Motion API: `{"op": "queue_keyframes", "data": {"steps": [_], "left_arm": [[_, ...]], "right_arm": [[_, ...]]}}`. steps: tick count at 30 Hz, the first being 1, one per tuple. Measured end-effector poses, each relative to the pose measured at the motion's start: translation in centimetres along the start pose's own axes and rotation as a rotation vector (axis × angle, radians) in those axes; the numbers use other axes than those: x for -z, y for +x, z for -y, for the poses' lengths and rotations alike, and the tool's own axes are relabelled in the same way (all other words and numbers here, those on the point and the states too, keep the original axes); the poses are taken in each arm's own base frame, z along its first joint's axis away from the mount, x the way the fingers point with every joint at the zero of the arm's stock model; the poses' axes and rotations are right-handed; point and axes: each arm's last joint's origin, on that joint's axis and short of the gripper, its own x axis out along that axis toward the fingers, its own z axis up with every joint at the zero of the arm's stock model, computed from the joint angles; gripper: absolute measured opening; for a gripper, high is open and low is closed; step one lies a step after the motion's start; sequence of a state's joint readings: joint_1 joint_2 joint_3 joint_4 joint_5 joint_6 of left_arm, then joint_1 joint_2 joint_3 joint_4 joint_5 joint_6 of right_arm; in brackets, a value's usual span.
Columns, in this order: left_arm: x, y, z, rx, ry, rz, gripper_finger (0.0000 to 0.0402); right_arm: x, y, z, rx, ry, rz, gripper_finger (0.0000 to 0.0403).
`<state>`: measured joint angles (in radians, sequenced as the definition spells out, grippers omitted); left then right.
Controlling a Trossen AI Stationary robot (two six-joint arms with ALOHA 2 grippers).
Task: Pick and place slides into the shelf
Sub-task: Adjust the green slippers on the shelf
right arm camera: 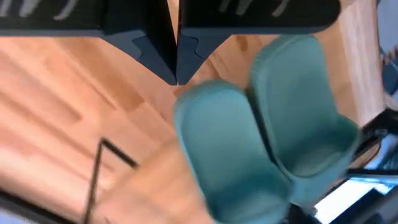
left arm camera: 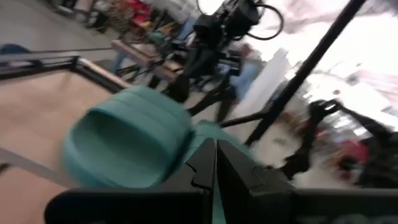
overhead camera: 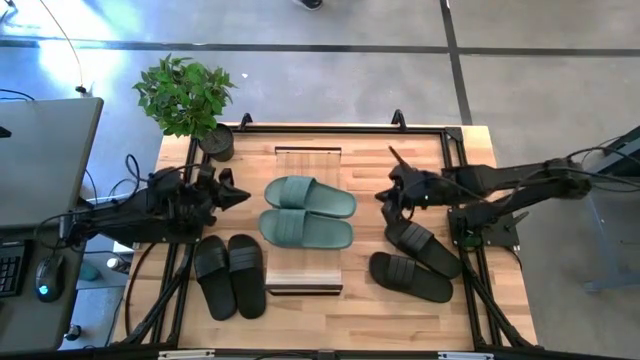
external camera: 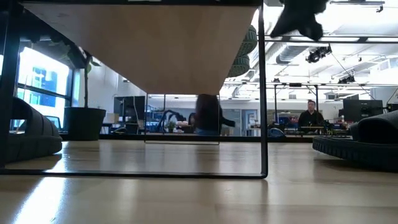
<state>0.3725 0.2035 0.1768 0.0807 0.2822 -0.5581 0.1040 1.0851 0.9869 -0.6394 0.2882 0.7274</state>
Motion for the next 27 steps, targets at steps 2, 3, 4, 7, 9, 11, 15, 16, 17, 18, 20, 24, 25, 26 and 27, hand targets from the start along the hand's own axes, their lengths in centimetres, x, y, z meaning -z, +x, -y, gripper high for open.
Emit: {"op": "queue_keyframes", "data": {"steps": [2,3,4,7,9,11,15,16,17,18,20,24,25,26,27], "left_arm": [[-0.3,0.0,0.1,-0.066,0.03,-0.038,0.0005],[-0.5,0.0,0.1,-0.105,0.038,-0.057,0.0005],[-0.5,0.0,0.0,-0.15,0.045,-0.076,0.0005],[-0.7,-0.1,-0.2,-0.282,0.06,-0.123,0.0005],[-0.7,0.0,-0.4,-0.346,0.066,-0.133,0.0005],[-0.7,0.1,-0.5,-0.374,0.073,-0.141,0.0005],[-0.3,0.5,-1.0,-0.413,0.072,-0.185,0.0005],[-0.2,0.6,-1.1,-0.426,0.069,-0.203,0.0005],[0.0,0.8,-1.2,-0.436,0.067,-0.218,0.0005],[0.1,0.9,-1.4,-0.443,0.065,-0.231,0.0005],[0.3,1.3,-1.6,-0.458,0.061,-0.255,0.0005],[0.4,2.1,-2.0,-0.468,0.059,-0.275,0.0005],[0.5,2.3,-2.1,-0.469,0.059,-0.276,0.0005],[0.5,2.5,-2.2,-0.47,0.058,-0.279,0.0005],[0.5,2.6,-2.2,-0.471,0.058,-0.282,0.0005]], "right_arm": [[1.0,0.8,0.2,-0.026,0.042,0.006,0.0],[1.3,1.4,0.1,-0.053,0.063,0.019,0.0],[1.5,1.9,0.0,-0.075,0.079,0.032,0.0],[2.5,3.7,0.0,-0.084,0.092,0.01,0.0],[2.6,4.4,-0.1,-0.083,0.09,0.002,0.0],[2.7,4.8,-0.2,-0.081,0.087,-0.01,0.0],[2.8,5.3,0.0,-0.057,0.088,-0.025,0.0],[2.7,5.4,0.1,-0.054,0.086,-0.025,0.0],[2.7,5.4,0.1,-0.052,0.085,-0.024,0.0],[2.6,5.4,0.2,-0.049,0.085,-0.021,0.0],[2.5,5.5,0.3,-0.045,0.085,-0.018,0.0],[2.3,5.5,0.6,-0.04,0.072,-0.016,0.0],[2.3,5.6,0.6,-0.039,0.068,-0.013,0.0],[2.2,5.6,0.6,-0.042,0.063,-0.009,0.0],[2.1,5.6,0.6,-0.051,0.062,-0.005,0.0]]}}
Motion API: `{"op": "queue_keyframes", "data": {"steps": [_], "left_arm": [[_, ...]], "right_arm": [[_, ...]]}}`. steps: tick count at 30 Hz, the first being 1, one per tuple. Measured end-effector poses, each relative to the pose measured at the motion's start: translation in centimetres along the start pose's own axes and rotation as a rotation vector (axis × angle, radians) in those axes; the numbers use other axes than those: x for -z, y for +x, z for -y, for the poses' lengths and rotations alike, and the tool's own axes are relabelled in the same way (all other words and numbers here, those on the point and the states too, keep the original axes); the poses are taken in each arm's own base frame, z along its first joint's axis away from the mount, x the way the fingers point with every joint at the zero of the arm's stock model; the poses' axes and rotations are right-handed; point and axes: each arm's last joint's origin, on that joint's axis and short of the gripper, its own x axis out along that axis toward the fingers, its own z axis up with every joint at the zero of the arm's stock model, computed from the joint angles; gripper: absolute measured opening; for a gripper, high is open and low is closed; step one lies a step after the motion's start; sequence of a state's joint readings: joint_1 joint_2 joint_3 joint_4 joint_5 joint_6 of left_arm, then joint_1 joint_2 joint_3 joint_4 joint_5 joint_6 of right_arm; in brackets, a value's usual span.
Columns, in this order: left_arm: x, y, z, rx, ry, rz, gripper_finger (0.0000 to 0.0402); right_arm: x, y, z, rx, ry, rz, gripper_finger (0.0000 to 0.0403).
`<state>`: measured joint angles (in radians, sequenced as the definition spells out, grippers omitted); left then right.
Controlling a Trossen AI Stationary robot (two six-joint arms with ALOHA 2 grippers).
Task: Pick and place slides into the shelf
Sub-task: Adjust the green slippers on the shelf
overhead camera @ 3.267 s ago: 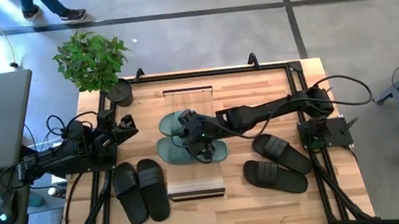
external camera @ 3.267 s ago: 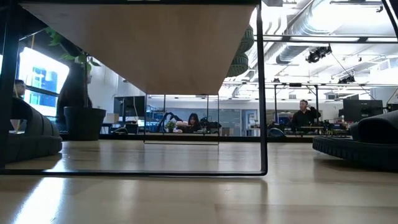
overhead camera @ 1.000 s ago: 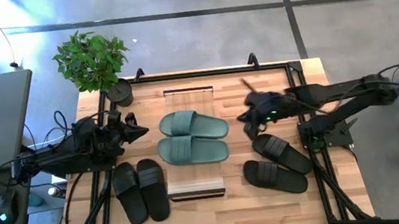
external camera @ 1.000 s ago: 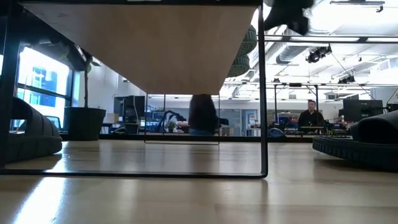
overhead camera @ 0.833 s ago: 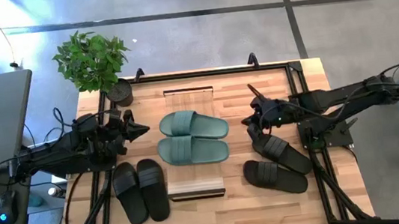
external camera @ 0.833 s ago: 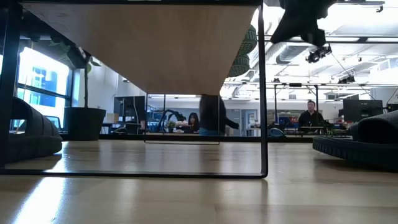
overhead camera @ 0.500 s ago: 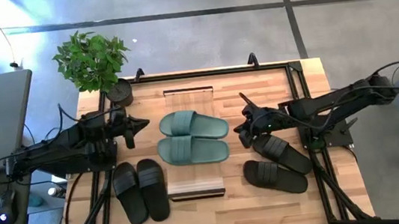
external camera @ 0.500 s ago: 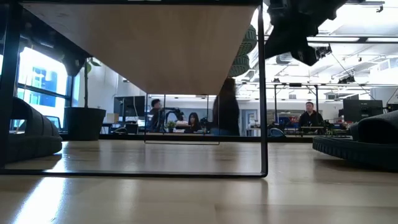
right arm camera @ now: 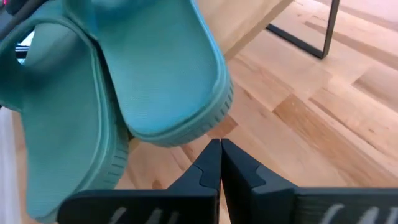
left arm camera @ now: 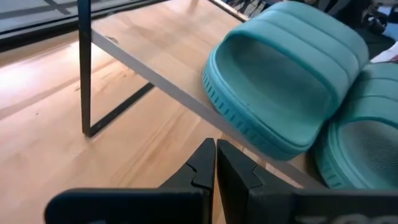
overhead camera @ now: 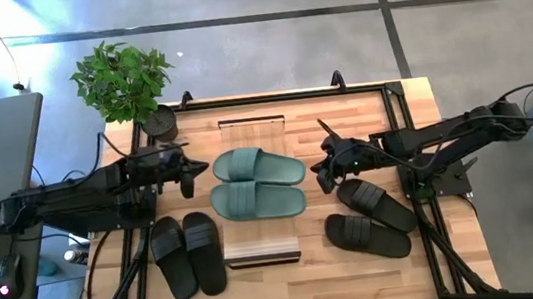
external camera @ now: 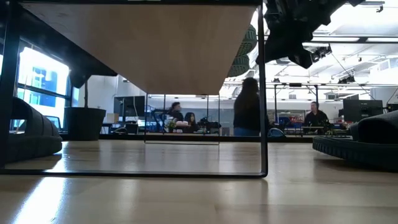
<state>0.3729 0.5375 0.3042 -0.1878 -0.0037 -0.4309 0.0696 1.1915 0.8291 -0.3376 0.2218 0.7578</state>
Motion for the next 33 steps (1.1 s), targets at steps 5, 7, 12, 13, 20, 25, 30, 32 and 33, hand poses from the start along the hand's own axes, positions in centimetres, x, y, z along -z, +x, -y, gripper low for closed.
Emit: {"op": "queue_keyframes", "data": {"steps": [5,7,12,13,20,25,30,32,33], "left_arm": [[-0.1,0.5,0.1,0.002,0.0,-0.001,0.0005],[-0.1,0.5,0.1,0.004,0.0,0.003,0.0005],[-0.4,0.5,0.3,0.041,0.0,0.029,0.0005],[-0.5,0.5,0.4,0.053,0.0,0.035,0.0005],[-0.3,0.5,0.3,0.066,-0.014,0.001,0.0005],[-0.2,0.5,0.4,0.095,-0.018,-0.02,0.0005],[-0.1,0.5,0.5,0.12,-0.032,-0.034,0.0005],[-0.1,0.5,0.5,0.127,-0.046,-0.04,0.0005],[-0.1,0.5,0.5,0.131,-0.048,-0.045,0.0005]], "right_arm": [[-0.3,0.5,0.2,-0.019,-0.011,-0.021,0.0],[-0.5,0.9,0.4,-0.023,-0.008,-0.024,0.0],[-0.6,2.1,0.5,-0.05,-0.023,-0.049,0.0],[-0.7,2.3,0.5,-0.06,-0.021,-0.051,0.0],[-0.9,2.7,0.9,-0.044,-0.026,-0.045,0.0],[-1.4,2.7,1.4,-0.025,-0.018,-0.03,0.0],[-1.8,2.7,1.9,-0.013,-0.026,-0.021,0.0],[-2.0,2.8,2.2,-0.015,-0.03,-0.023,0.0],[-2.1,2.8,2.3,-0.02,-0.034,-0.025,0.0]]}}
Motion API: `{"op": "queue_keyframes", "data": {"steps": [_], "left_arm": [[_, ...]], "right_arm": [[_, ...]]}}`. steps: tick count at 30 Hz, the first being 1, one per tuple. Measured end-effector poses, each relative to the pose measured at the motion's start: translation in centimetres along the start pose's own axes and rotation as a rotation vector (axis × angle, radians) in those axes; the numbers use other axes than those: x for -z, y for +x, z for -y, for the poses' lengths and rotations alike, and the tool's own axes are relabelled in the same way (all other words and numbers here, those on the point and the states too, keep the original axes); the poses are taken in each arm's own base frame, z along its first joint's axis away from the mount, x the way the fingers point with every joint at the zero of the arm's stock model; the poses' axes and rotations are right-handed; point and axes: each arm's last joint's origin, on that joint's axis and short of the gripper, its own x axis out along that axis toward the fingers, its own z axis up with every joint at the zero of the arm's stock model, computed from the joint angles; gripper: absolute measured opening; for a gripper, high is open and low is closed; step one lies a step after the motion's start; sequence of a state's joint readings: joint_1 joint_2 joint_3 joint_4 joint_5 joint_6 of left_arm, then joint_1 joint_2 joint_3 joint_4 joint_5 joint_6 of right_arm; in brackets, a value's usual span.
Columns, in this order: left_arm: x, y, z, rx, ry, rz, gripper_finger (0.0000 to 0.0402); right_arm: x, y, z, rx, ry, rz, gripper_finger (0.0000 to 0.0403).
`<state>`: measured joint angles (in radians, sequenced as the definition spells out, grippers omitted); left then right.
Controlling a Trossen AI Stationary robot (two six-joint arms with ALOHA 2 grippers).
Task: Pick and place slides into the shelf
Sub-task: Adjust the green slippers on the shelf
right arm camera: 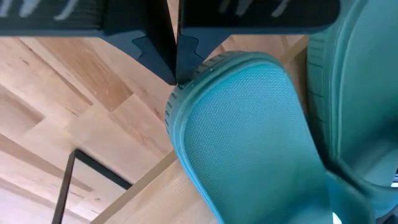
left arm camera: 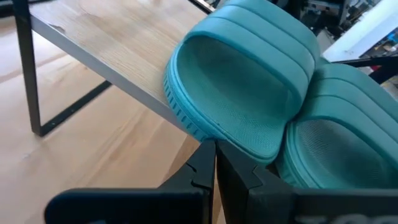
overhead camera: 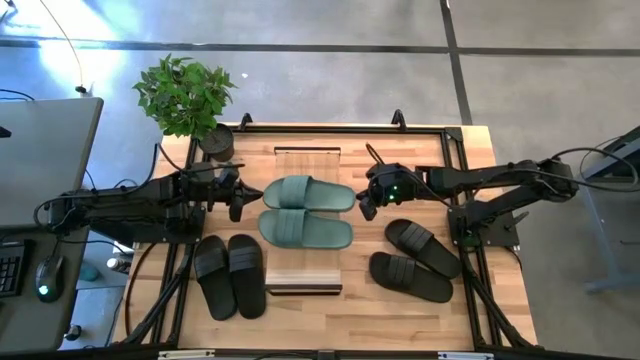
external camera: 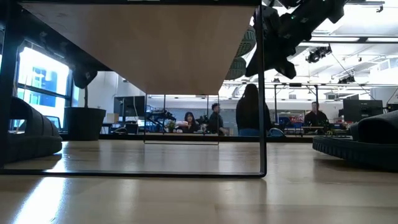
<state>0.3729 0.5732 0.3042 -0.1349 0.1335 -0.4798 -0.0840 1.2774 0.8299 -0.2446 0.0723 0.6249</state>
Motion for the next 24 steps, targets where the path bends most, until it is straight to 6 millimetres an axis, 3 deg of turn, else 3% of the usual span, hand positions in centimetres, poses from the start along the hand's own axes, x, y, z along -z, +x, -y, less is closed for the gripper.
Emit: {"op": "queue_keyframes", "data": {"steps": [18,24], "left_arm": [[0.3,-0.3,0.0,-0.024,-0.038,-0.087,0.0001],[-0.3,-0.9,0.0,-0.139,-0.03,-0.108,0.0]], "right_arm": [[-0.9,0.1,0.8,-0.056,-0.016,-0.002,0.0],[-1.3,0.1,1.2,-0.05,-0.036,0.014,0.0]]}}
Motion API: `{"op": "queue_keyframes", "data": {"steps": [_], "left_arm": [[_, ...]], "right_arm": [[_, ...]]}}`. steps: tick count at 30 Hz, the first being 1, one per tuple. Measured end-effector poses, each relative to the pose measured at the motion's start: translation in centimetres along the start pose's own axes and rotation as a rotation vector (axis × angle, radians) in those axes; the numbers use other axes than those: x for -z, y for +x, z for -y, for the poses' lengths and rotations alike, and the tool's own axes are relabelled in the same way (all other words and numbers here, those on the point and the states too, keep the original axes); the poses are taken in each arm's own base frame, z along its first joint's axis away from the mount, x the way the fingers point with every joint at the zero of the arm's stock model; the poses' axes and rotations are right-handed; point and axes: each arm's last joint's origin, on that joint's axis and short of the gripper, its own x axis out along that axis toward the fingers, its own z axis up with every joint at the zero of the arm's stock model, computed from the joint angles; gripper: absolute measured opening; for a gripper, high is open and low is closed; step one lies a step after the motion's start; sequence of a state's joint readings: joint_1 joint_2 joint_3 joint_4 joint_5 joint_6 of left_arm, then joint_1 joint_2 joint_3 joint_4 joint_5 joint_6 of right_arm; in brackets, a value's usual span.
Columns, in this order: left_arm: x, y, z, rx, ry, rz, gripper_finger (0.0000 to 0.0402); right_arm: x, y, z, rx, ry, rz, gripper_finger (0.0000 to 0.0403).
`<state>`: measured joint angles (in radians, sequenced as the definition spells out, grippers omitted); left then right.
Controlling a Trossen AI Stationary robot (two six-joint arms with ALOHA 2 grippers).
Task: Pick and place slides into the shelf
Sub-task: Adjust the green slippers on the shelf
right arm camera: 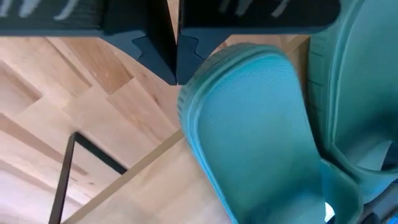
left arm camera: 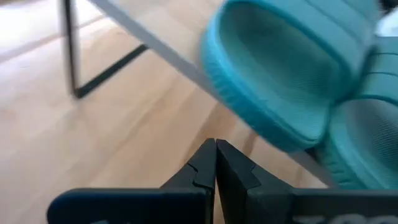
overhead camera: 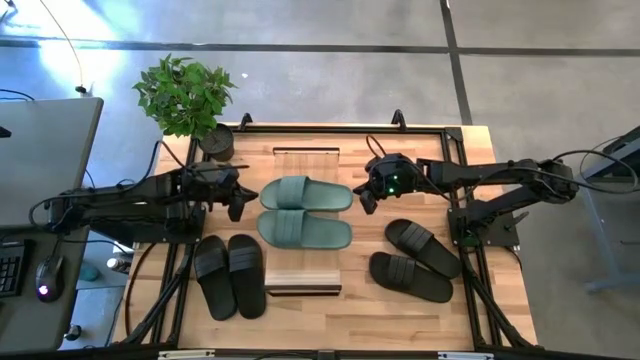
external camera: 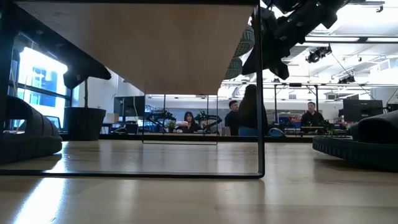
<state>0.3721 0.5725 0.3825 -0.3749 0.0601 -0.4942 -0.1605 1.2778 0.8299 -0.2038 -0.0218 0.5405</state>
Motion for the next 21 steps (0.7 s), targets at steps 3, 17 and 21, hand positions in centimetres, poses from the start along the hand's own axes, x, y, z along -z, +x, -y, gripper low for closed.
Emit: {"op": "queue_keyframes", "data": {"steps": [3,17,21], "left_arm": [[-0.4,-0.3,0.2,-0.024,0.008,0.008,0.0],[-0.6,-2.7,0.5,-0.082,0.003,-0.138,0.0],[-0.2,-3.7,0.7,0.021,-0.027,-0.188,0.0]], "right_arm": [[-0.3,0.0,0.3,-0.006,0.008,0.008,0.0],[0.2,-4.8,-0.6,0.076,0.06,0.089,0.0],[1.8,-7.3,-2.6,-0.026,0.065,0.061,0.0]]}}
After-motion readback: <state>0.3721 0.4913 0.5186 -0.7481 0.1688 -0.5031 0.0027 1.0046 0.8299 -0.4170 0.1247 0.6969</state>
